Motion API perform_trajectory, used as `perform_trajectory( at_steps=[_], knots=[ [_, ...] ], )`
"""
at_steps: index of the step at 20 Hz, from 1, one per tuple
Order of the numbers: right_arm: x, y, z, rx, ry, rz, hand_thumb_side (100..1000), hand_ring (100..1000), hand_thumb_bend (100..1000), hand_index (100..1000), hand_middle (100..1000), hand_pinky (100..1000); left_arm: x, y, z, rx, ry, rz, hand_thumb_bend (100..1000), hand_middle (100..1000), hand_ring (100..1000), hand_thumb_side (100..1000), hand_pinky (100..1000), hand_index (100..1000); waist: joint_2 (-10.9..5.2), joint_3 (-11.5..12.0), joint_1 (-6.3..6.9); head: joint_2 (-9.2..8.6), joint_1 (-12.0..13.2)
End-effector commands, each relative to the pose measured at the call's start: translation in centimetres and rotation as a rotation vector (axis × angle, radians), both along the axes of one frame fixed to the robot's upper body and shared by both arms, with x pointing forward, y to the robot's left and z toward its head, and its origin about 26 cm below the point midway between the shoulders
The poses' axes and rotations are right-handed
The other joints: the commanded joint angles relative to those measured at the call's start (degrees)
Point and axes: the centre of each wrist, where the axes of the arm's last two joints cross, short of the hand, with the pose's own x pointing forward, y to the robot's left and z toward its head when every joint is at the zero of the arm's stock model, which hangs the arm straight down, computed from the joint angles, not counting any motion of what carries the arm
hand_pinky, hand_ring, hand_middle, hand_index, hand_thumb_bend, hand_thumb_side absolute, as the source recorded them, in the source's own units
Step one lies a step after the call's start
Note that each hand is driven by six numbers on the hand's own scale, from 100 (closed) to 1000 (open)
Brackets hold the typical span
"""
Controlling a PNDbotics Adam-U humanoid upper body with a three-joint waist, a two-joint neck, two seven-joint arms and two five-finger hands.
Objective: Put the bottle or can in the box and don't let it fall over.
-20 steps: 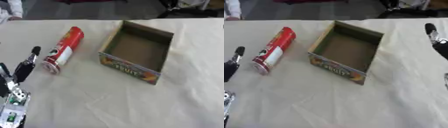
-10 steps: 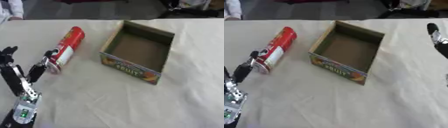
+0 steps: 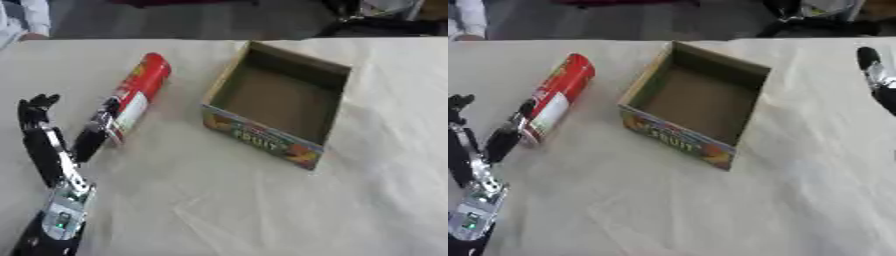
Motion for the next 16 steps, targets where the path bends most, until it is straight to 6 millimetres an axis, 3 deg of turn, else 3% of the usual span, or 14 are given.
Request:
perform_trajectory(
  at_steps=[1, 16],
  knots=[
    [-0.08, -0.16, 1.37, -0.022, -0.035, 0.009, 330, 847, 629, 833, 728, 808, 0.55, -0.43, 0.82, 0.01, -0.003, -0.03, 946, 791, 1000, 631, 741, 761, -0.72, -0.1, -0.11, -0.64, 0.2],
    [-0.05, -0.02, 1.38, -0.019, -0.036, 0.014, 331, 847, 625, 832, 728, 807, 1.53, -1.03, 0.22, 0.045, 0.109, -0.049, 981, 788, 1000, 572, 741, 773, -0.65, -0.2, -0.25, -0.94, 0.3]
  ],
)
